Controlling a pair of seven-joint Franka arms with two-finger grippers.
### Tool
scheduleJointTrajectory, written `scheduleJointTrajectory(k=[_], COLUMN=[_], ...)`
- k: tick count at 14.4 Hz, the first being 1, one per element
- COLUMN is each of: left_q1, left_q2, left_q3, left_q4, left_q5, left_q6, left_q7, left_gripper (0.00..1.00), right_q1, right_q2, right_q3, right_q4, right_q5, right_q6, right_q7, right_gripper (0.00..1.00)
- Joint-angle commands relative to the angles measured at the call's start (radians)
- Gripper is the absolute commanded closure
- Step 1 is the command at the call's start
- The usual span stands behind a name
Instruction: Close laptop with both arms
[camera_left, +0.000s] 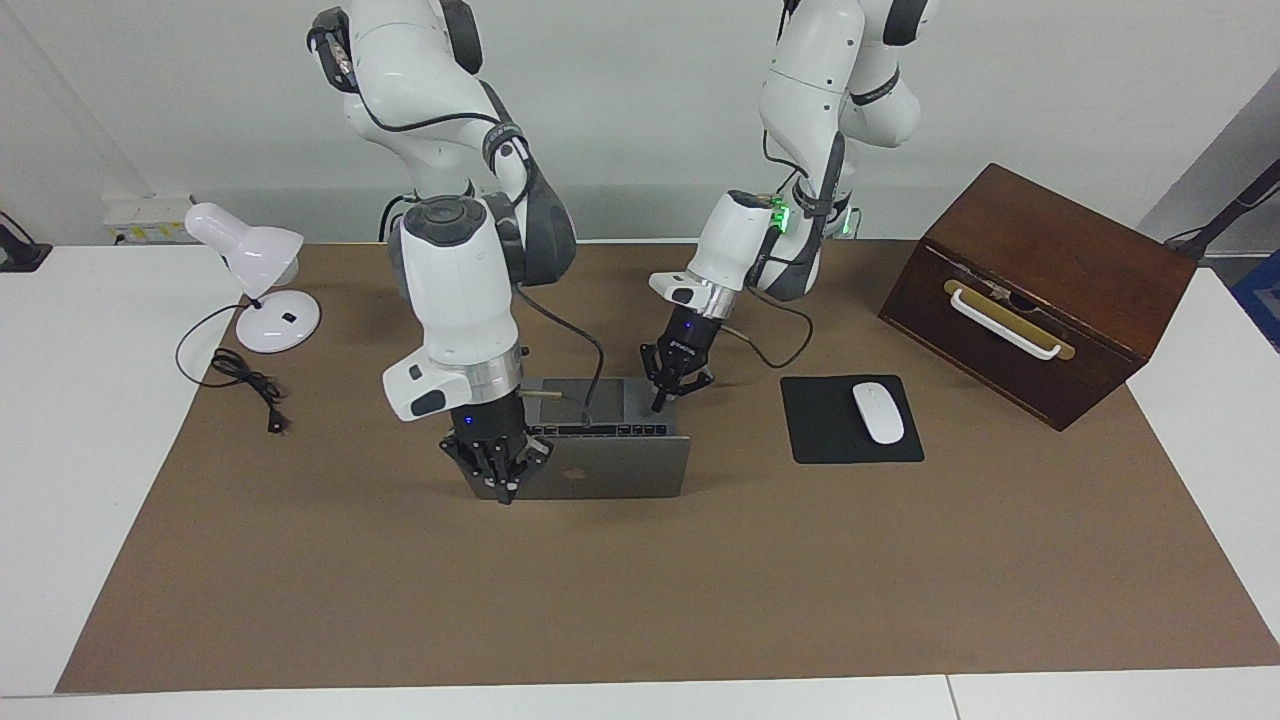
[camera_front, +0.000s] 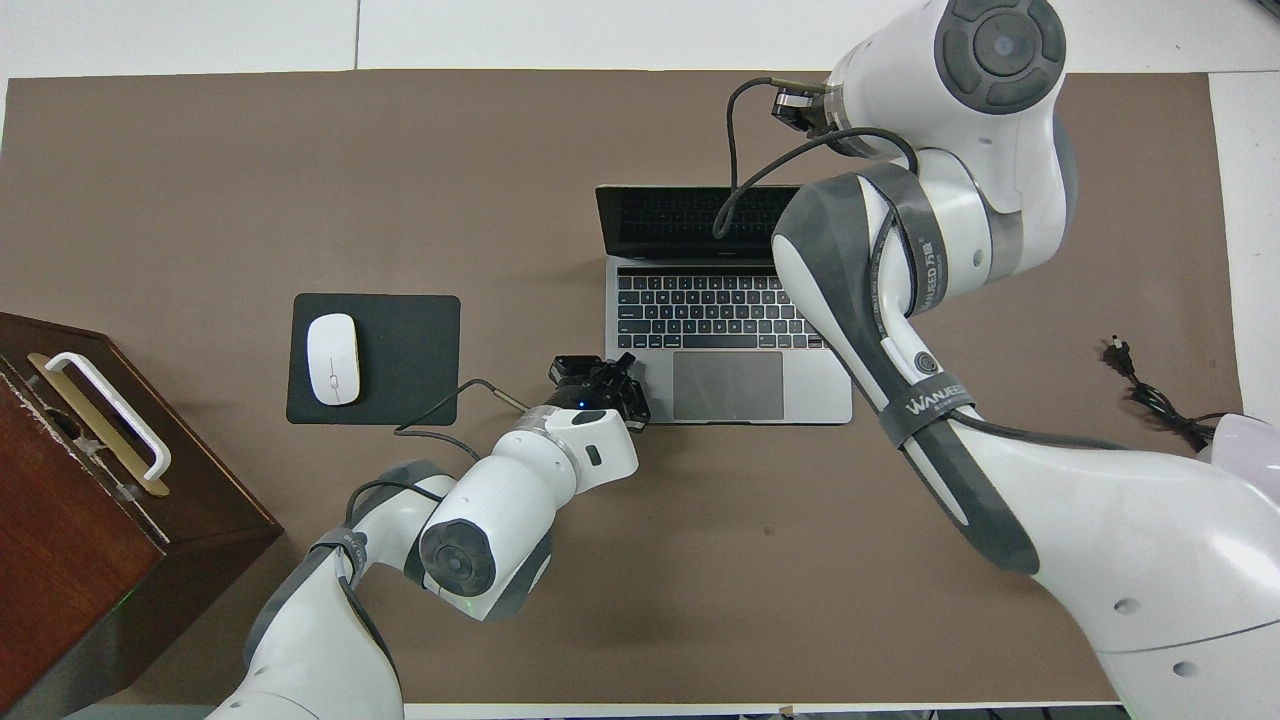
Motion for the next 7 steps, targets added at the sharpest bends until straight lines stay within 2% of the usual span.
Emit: scheduleJointTrajectory(k=[1, 4, 7], left_q1=[-0.028, -0.03, -0.031], left_q2=[-0.024, -0.025, -0.028], left_q3=[0.017, 0.017, 0.017], left_q4=[-0.05, -0.054, -0.08], left_q5=[-0.011, -0.011, -0.011], left_q6=[0.015, 0.015, 0.015], left_q7=[0.026, 0.027, 0.027], left_gripper=[1.0, 1.0, 1.0], right_q1=[-0.012, -0.014, -0.027], right_q2=[-0.031, -0.031, -0.059], right_q3=[0.011, 0.011, 0.011], right_q4=[-0.05, -0.055, -0.123], right_q5=[-0.011, -0.01, -0.01], right_q6=[0.031, 0.031, 0.081], right_q7=[-0.022, -0.025, -0.063], right_gripper=[1.0, 1.0, 1.0])
